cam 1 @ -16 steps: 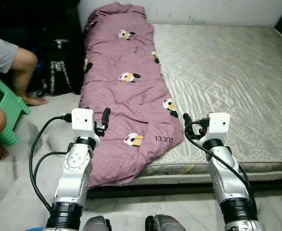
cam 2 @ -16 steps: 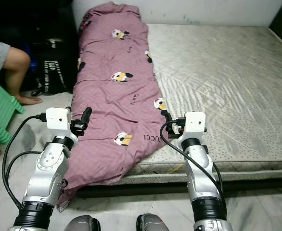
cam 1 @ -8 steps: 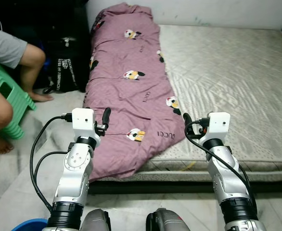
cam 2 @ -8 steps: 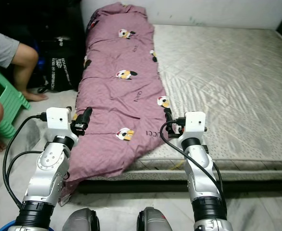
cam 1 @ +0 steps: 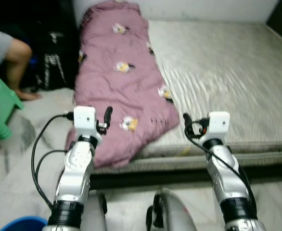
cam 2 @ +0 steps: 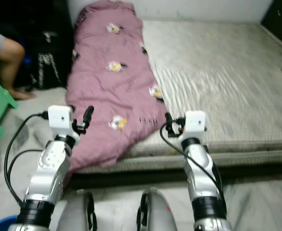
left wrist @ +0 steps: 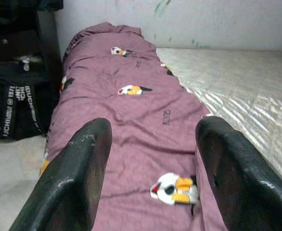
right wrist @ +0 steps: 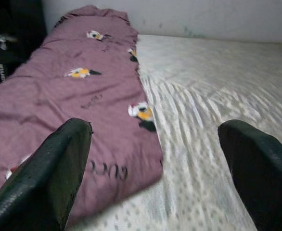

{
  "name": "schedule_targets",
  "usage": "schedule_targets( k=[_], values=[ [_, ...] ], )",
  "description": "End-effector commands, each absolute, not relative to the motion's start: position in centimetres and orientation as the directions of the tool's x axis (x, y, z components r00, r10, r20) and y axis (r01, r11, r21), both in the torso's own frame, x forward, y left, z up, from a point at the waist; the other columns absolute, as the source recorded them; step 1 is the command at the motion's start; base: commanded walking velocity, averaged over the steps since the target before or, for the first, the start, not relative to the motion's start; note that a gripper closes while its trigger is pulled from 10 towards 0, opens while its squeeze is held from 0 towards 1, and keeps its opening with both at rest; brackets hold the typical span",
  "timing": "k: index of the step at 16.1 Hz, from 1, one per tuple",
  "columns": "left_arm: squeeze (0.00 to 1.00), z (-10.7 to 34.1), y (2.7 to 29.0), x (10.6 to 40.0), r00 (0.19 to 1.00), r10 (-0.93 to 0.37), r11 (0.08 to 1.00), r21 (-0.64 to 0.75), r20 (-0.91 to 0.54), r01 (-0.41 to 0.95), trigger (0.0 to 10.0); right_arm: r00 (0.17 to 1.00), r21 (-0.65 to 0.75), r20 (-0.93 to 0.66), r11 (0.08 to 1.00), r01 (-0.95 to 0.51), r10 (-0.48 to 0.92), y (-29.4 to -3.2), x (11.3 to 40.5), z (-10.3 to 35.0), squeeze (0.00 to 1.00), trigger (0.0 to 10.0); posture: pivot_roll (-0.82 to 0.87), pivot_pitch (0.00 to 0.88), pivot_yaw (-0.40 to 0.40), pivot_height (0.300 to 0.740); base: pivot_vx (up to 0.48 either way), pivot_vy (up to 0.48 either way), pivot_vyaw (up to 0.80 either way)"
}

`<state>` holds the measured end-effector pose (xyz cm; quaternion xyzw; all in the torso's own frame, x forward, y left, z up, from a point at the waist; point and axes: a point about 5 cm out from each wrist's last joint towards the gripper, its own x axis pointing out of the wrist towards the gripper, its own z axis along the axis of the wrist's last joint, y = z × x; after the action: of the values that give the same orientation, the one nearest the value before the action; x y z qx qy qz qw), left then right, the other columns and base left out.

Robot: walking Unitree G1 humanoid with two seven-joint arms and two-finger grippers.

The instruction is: Clean up the room

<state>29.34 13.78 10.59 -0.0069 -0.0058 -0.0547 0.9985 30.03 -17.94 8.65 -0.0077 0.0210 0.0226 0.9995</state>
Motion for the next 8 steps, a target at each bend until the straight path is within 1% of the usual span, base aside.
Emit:
schedule_targets(
  k=[1, 3, 6, 8],
  values=[
    [0.0, 10.6, 13.7, 29.3, 0.993, -0.117, 0.993, -0.015, 0.011, 0.117, 10.0, 0.998, -0.012, -0.051, 0.999, -0.039, 0.038, -18.1, 30.0, 8.6, 0.0, 10.0, -0.06, 0.07, -0.031, 0.611, 0.0, 0.0, 0.0],
    [0.0, 10.6, 13.7, 29.3, 0.993, -0.118, 0.993, -0.013, 0.011, 0.118, 10.0, 0.998, -0.014, -0.052, 0.999, -0.041, 0.04, -18.1, 30.0, 8.6, 0.0, 10.0, -0.06, 0.068, -0.032, 0.611, 0.0, 0.0, 0.0],
    [0.0, 10.5, 14.3, 29.1, 0.995, -0.103, 0.995, 0.002, 0.003, 0.103, 10.0, 0.998, -0.015, -0.052, 0.999, -0.044, 0.043, -18.2, 30.0, 8.5, 0.0, 10.0, -0.06, 0.066, -0.033, 0.611, 0.0, 0.0, 0.0],
    [0.0, 9.9, 16.1, 28.4, 0.997, -0.064, 0.998, 0.023, -0.033, 0.065, 10.0, 0.998, -0.015, -0.053, 0.999, -0.044, 0.044, -18.2, 30.0, 8.5, 0.0, 10.0, -0.05, 0.066, -0.03, 0.611, 0.0, 0.0, 0.0]
  ],
)
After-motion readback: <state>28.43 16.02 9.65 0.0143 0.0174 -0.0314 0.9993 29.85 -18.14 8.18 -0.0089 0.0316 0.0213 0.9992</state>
